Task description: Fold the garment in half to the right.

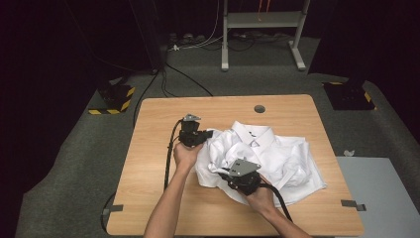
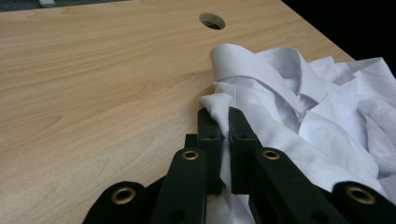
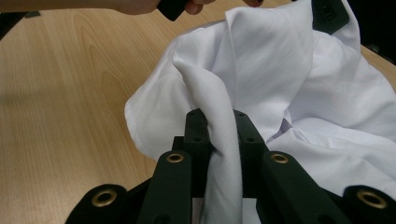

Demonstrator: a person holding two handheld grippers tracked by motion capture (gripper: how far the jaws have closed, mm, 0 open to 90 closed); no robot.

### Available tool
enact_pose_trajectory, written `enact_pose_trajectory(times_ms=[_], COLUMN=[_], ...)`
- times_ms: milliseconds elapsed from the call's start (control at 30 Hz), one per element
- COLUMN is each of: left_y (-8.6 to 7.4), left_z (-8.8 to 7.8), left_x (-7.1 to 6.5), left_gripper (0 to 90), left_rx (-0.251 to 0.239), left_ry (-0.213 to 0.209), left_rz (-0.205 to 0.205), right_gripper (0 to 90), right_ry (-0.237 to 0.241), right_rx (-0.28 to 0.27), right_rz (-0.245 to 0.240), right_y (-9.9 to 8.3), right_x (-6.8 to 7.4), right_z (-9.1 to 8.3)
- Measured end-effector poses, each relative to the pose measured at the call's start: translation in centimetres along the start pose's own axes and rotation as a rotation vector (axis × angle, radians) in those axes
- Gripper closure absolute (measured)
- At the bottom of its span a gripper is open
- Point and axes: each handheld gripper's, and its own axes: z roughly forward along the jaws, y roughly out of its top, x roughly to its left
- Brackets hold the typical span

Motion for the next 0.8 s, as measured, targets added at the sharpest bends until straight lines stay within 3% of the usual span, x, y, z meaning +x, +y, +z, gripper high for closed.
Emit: enact_pose_trajectory(times_ms=[267, 400, 700, 800], left_y=[0.6, 0.6, 1.2, 1.9], left_z=[-0.9, -1.6, -4.9, -7.1], left_x=[0.0, 0.3, 0.8, 1.0], left_gripper=[86.7, 86.7, 86.8, 86.7], left_rx=[0.002, 0.020, -0.006, -0.008], left_ry=[-0.002, 0.016, 0.033, 0.043], left_rz=[0.017, 0.031, 0.042, 0.048], right_gripper=[79.9, 79.9, 80.0, 79.9], right_ry=[0.028, 0.044, 0.104, 0.151], right_rx=[-0.009, -0.012, -0.056, -0.100], right_rz=[0.013, 0.016, 0.021, 0.040], right_y=[1.0, 1.4, 3.7, 5.1], right_x=[-0.1, 0.1, 1.1, 1.3], right_z=[-0.3, -0.2, 0.2, 0.1])
